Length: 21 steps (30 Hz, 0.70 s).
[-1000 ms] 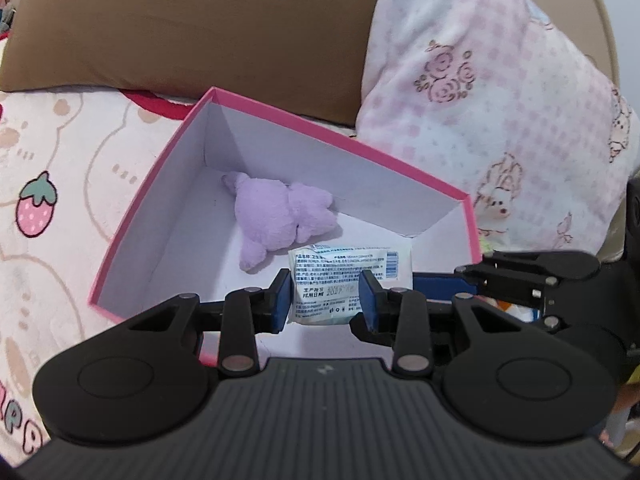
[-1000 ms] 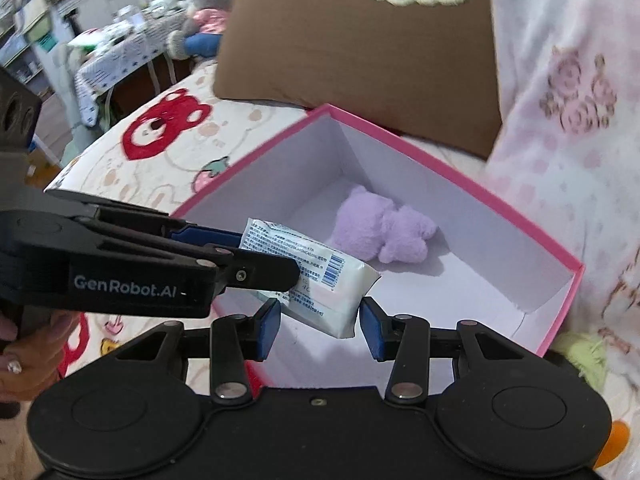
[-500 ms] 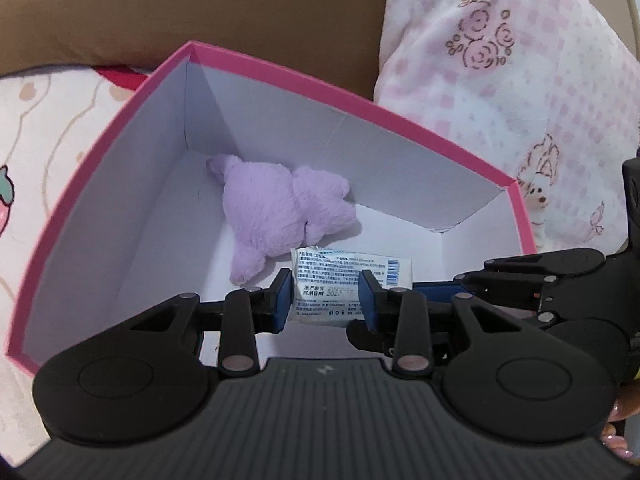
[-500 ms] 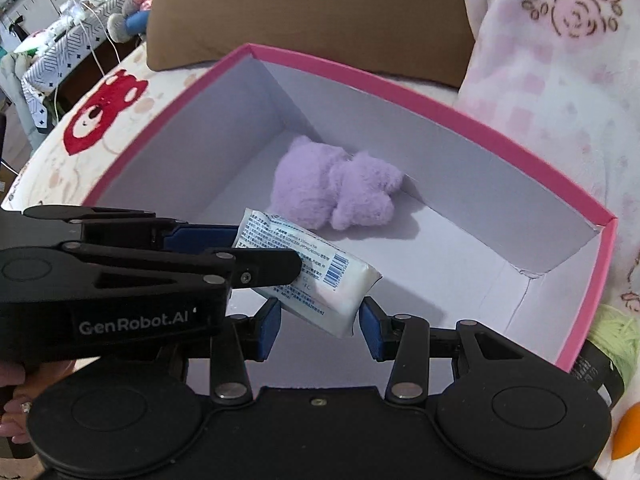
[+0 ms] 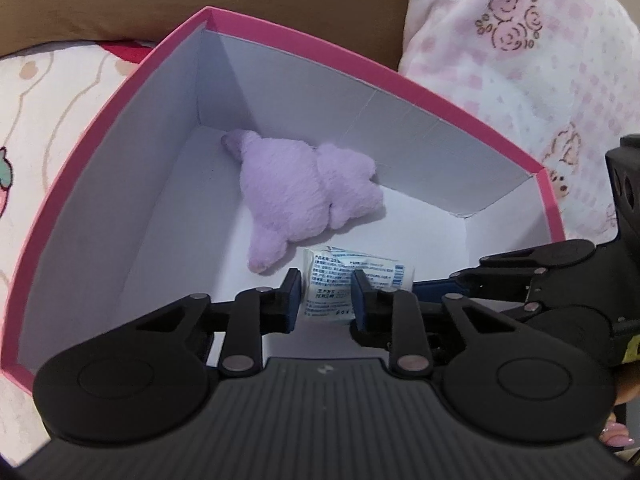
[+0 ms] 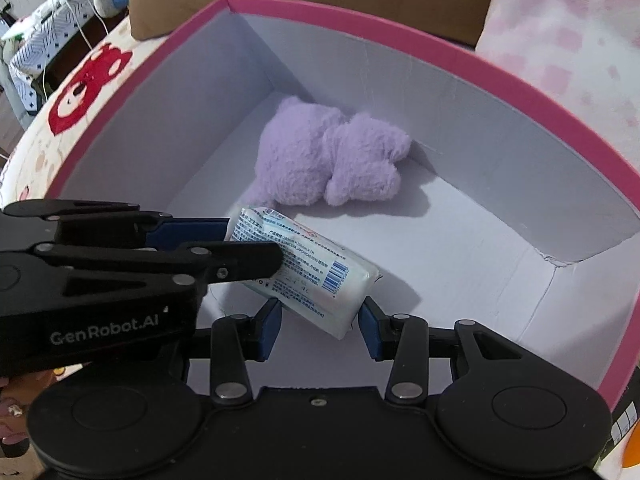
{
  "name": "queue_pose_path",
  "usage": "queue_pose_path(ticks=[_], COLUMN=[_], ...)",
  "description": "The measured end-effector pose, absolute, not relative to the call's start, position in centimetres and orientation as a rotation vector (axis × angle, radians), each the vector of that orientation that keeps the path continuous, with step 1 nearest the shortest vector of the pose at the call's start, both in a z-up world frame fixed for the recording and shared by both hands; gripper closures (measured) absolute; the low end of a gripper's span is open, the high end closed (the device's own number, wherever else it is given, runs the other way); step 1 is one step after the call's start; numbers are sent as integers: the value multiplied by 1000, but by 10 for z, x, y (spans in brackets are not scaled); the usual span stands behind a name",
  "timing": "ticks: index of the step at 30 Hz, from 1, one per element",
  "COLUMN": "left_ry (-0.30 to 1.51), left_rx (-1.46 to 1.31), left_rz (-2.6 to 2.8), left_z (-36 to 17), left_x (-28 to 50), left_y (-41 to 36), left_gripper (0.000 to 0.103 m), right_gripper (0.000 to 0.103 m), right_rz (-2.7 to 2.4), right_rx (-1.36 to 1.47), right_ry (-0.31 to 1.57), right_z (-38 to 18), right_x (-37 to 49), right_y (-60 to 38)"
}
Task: Organize objects
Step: 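Open the left gripper to drop the soap box beside the plush toy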
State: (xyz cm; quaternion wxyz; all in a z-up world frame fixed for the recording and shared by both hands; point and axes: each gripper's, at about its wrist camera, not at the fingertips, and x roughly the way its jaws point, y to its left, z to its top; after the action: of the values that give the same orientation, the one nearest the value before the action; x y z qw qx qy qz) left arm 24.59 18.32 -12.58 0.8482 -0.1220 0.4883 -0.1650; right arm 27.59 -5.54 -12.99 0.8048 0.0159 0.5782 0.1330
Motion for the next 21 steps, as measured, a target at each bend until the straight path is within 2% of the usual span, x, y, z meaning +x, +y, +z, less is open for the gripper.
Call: queue_pose_path(ticks=[1, 2, 4, 6, 21], left_ry=[1032, 1032, 1040, 1052, 1076], left_rx=[-243, -232, -264, -335, -306], left_rz=[-331, -317, -368, -430, -328], left_z=[-126, -126, -127, -127, -135], left_x=[246, 246, 246, 246, 245], left_y=[183, 183, 186, 190, 197], left_gripper=[83, 85, 99, 100, 99], right_gripper=[57, 63, 70, 74, 73], right_rz=[277, 268, 281, 322, 268], right_rx=[33, 36, 34, 14, 55], right_ry=[1243, 1253, 1278, 1282, 1237], right_z=[-131, -133, -135, -135, -137], right_x=[277, 280, 283, 283, 285], right_y=[-55, -55, -54, -50, -48])
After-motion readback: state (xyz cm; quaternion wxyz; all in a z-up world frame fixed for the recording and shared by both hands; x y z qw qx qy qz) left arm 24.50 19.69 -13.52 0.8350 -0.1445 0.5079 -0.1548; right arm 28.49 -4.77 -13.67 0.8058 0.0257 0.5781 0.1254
